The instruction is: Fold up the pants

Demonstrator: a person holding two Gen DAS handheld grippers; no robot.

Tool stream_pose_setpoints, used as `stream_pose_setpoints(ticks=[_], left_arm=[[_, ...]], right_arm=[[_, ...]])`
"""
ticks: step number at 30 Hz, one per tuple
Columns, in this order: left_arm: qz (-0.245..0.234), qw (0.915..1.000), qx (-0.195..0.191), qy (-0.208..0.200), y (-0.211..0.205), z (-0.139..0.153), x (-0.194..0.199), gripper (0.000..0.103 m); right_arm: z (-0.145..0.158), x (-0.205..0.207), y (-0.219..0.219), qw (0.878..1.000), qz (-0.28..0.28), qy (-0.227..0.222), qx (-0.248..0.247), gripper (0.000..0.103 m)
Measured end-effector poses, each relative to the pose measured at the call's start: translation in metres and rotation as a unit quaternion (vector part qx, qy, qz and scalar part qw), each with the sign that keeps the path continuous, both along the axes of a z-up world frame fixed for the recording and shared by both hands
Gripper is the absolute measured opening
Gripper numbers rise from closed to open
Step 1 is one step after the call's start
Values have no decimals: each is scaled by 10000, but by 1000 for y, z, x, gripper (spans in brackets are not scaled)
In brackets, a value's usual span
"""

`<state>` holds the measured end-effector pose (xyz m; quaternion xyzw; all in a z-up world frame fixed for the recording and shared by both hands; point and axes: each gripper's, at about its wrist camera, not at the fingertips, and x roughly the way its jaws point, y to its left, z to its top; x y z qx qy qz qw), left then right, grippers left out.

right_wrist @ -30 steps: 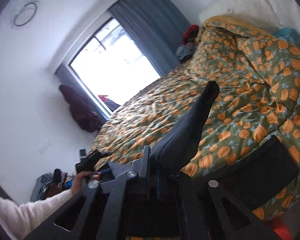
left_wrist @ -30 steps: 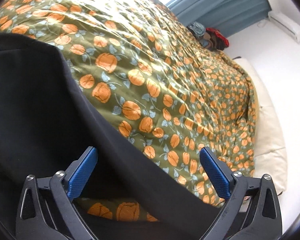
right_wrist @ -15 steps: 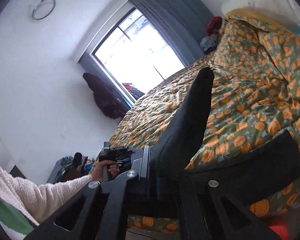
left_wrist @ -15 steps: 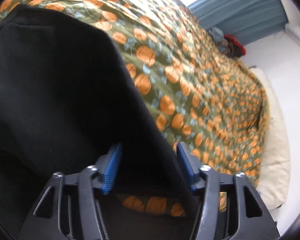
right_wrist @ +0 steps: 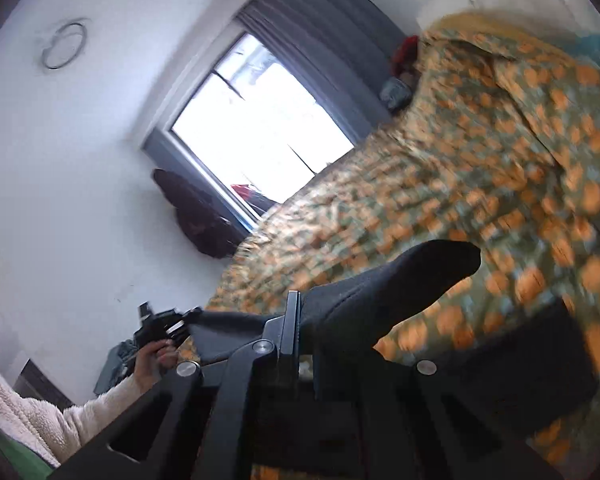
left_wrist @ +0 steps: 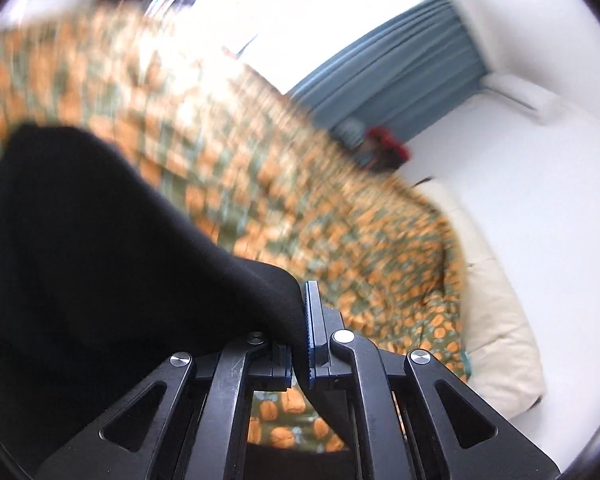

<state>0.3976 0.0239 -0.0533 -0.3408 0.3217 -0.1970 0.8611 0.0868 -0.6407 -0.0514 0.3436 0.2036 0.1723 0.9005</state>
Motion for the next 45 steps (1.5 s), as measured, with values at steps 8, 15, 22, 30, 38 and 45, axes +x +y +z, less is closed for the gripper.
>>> stream_pose_setpoints(ticks=[8, 15, 22, 30, 38, 45], left_arm=[[-659, 9772, 1154, 1653, -5, -119, -149, 4], [-958, 9714, 1227, 1790, -30, -137, -164, 4], [-1001, 9695, 1353, 1782, -42, -138, -167, 4], [-1197, 9649, 1494, 1798, -73, -144, -169, 5], [-1272, 9626, 1502, 1860, -77, -151, -169, 5], [-1305, 9588, 1807, 1762, -84, -151, -170, 5]], right_arm=[[-123, 25, -25, 9543, 138, 2940, -512, 5], [-157, 10, -52, 9421, -493, 3283, -470, 23], [-177, -13, -86, 9359, -1255, 3183, 839, 28], [-165, -33, -95, 9169, -2127, 3372, 185, 5], [-158, -32, -95, 9060, -2397, 3489, 14, 5], [-160, -28, -90, 9018, -2396, 3594, -152, 5]])
